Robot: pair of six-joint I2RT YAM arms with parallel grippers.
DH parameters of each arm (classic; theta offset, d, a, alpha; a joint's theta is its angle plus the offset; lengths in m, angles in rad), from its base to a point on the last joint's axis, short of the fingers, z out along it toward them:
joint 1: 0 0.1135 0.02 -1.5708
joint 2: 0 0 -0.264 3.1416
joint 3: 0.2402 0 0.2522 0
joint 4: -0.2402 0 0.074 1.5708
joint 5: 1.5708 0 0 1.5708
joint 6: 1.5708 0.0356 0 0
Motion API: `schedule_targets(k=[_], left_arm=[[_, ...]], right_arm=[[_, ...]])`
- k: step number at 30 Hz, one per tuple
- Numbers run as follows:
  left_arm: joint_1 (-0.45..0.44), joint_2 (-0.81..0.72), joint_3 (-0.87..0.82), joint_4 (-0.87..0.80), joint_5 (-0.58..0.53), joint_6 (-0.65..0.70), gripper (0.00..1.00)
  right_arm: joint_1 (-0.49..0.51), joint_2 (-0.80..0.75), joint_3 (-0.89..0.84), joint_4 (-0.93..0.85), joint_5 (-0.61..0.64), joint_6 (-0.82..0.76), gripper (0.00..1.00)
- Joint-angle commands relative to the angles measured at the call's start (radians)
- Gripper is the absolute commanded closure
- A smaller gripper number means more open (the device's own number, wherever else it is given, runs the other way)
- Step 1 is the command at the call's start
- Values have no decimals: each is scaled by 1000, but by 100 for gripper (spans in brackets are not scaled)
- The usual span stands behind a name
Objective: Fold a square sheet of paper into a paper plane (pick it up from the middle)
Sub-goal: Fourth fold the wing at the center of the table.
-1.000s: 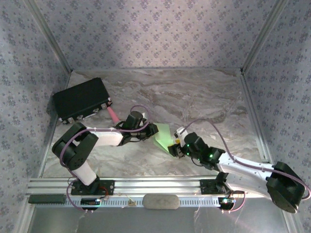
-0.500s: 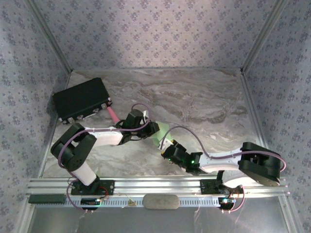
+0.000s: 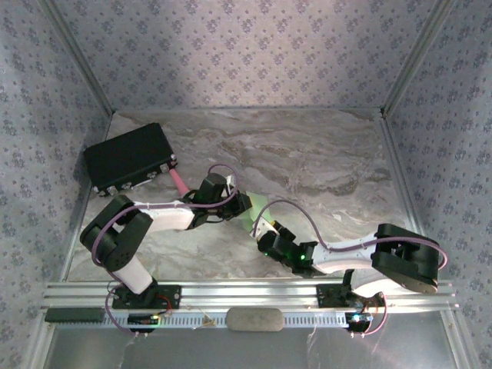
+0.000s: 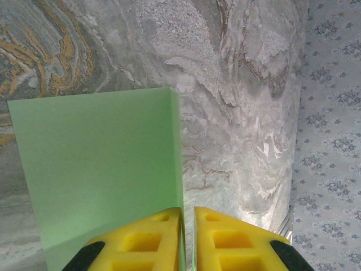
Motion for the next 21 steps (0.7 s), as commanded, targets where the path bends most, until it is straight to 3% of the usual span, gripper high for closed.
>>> schedule_targets(k=[1, 21], left_arm=[[-2, -22, 34, -9, 12, 17, 87], [-2, -3, 38, -17, 13, 5, 89]], right_arm=[[10, -7, -14, 5, 37, 35, 57], [25, -23, -41, 31, 24, 96, 70]])
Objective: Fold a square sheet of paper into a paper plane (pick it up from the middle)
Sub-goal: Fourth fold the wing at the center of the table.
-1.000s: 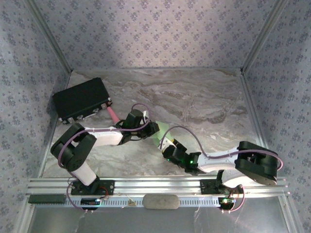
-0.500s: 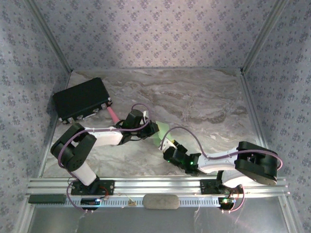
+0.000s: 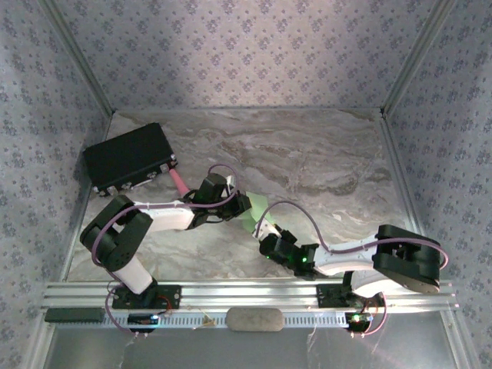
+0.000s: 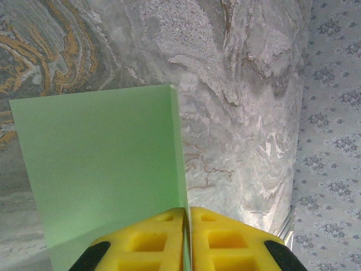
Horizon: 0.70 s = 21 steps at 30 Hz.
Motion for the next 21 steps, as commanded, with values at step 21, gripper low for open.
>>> schedule_targets(k=[21], left_arm=[[-3, -8, 39, -21, 12, 12, 90]], right_arm=[[0, 13, -6, -2, 25, 40, 81]])
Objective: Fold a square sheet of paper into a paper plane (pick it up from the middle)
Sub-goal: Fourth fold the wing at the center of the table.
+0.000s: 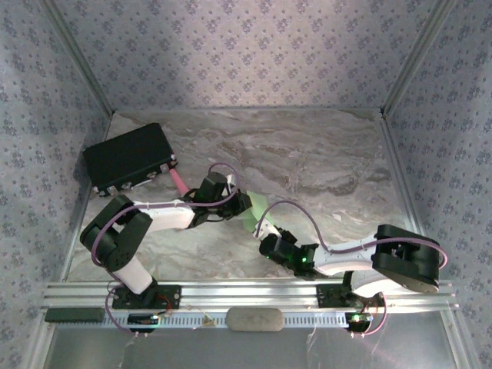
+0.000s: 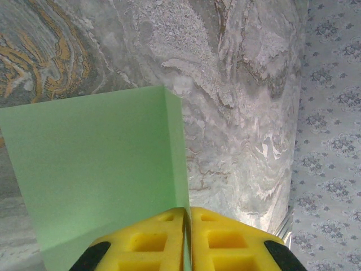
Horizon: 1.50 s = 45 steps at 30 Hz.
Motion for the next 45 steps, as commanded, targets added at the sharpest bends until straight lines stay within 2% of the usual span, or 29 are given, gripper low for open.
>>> schedule_targets(k=[1, 9, 13, 14, 16, 20, 25, 34, 40, 45], left_arm=[[-3, -9, 25, -14, 12, 12, 90], [-3, -14, 24, -13, 8, 13, 88], [-2, -22, 24, -18, 4, 13, 83], [0, -29, 23, -20, 1, 14, 80], [1, -45, 22, -41, -14, 19, 67], [5, -81, 15, -87, -45, 38, 48], [9, -104, 19, -126, -61, 56, 44], [12, -103, 19, -130, -61, 55, 43], [11, -95, 24, -132, -53, 52, 41], [11, -56, 49, -129, -35, 46, 39]], right_arm=[[0, 9, -6, 1, 23, 21, 83], [-13, 8, -8, 1, -9, 41, 94], [-33, 3, -14, 14, -51, 71, 97], [-42, -4, -20, 25, -76, 78, 98], [-73, -26, -36, 56, -158, 102, 98], [-168, -69, -75, 141, -361, 158, 99], [-263, -85, -95, 178, -566, 198, 99], [-392, -60, -90, 195, -797, 308, 99], [-409, -76, -94, 195, -806, 304, 98], [-391, -97, -93, 160, -739, 256, 96]])
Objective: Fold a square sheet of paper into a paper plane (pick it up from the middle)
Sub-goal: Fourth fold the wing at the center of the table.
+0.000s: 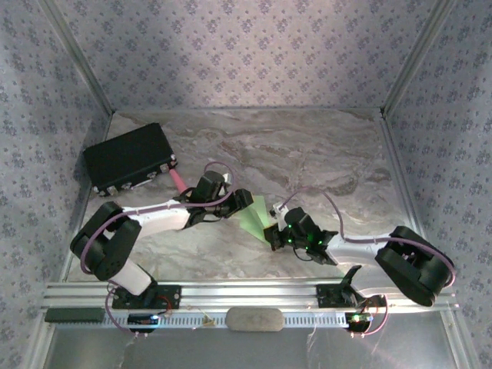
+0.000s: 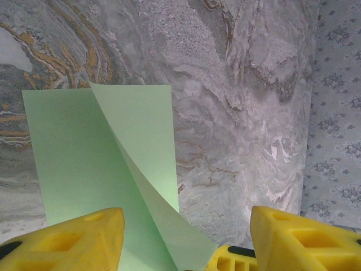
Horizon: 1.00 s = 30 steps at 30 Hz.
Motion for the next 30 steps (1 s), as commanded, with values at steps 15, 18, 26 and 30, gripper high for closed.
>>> schedule_targets(k=[15, 18, 26, 30], left_arm=[[11, 129, 96, -85, 20, -46, 40], [11, 144, 105, -102, 28, -49, 46], [14, 165, 142, -145, 54, -49, 64], [14, 166, 149, -170, 56, -51, 76]], right_arm=[[180, -41, 42, -120, 381, -146, 91], [197, -44, 39, -111, 398, -168, 90], [253, -31, 64, -161, 465, -242, 88], [272, -12, 80, -181, 499, -266, 85]])
